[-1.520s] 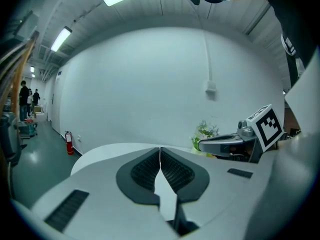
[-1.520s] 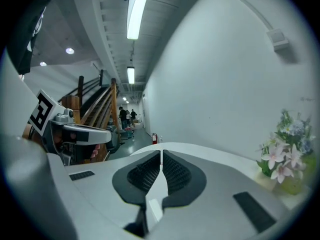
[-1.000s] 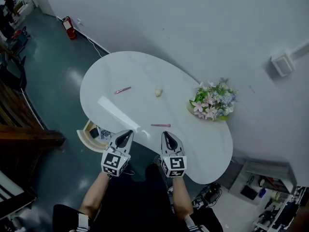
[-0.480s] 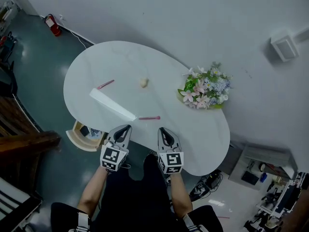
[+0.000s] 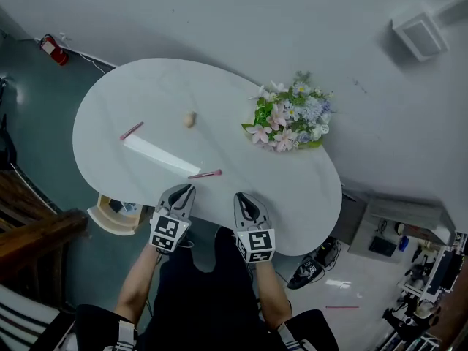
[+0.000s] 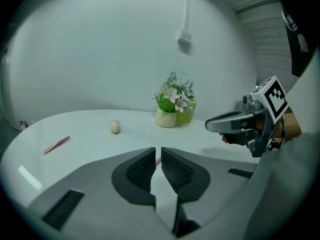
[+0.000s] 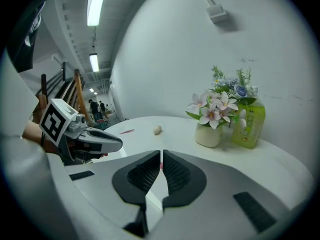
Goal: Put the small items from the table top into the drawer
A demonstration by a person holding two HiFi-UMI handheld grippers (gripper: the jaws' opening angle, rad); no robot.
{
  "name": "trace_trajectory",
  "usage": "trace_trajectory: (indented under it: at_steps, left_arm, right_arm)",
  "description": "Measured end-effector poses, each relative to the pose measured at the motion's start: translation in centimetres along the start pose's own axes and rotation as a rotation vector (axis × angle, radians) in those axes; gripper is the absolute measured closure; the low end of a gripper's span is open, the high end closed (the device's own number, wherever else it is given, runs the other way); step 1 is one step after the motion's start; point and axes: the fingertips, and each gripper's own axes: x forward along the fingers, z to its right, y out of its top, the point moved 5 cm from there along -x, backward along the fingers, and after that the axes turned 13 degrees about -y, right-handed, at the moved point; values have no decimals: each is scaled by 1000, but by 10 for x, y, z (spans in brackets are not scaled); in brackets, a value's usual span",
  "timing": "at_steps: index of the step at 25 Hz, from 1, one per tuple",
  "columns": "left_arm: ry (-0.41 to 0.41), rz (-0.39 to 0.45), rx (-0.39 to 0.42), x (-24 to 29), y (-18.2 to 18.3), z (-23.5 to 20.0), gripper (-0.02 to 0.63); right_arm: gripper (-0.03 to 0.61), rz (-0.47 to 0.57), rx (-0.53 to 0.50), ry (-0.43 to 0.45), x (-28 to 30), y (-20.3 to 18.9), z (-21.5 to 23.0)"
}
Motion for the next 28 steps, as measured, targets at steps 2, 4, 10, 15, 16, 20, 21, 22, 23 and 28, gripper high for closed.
trace_trajectory:
  at_steps: [2, 4, 10, 15, 16, 20, 21, 22, 23, 28]
  left_arm:
    - [-31, -39, 18, 14, -1, 2, 561]
    - [-60, -79, 34, 28, -2, 4, 479]
    - [-91, -162, 74, 61, -14, 3, 420]
    - [-84, -227, 99, 77, -18, -4, 405]
    - [-82, -237, 106, 80, -18, -5, 405]
    - [-85, -286, 123, 94, -22, -10, 403]
    - [-90, -295, 123, 97, -23, -10, 403]
    - [-94, -303, 123, 99, -24, -10, 403]
    - [-97, -311, 122, 101, -25, -10, 403]
    - [-81, -342, 105, 109, -31, -10, 403]
  right_arm:
    - [538, -9, 19, -14, -1, -4, 10]
    - [538, -17, 39, -26, -1, -8, 19]
    - [538, -34, 88, -62, 0, -19, 41]
    - [538, -54, 121, -76, 1, -26, 47]
    - [538, -57, 128, -76, 2, -27, 49]
    - [538, -68, 153, -80, 5, -33, 54]
    - [538, -71, 157, -82, 6, -34, 56]
    - [538, -73, 163, -84, 6, -35, 57]
    - [538, -76, 170, -86, 6, -36, 58]
    - [538, -87, 200, -95, 6, -41, 68]
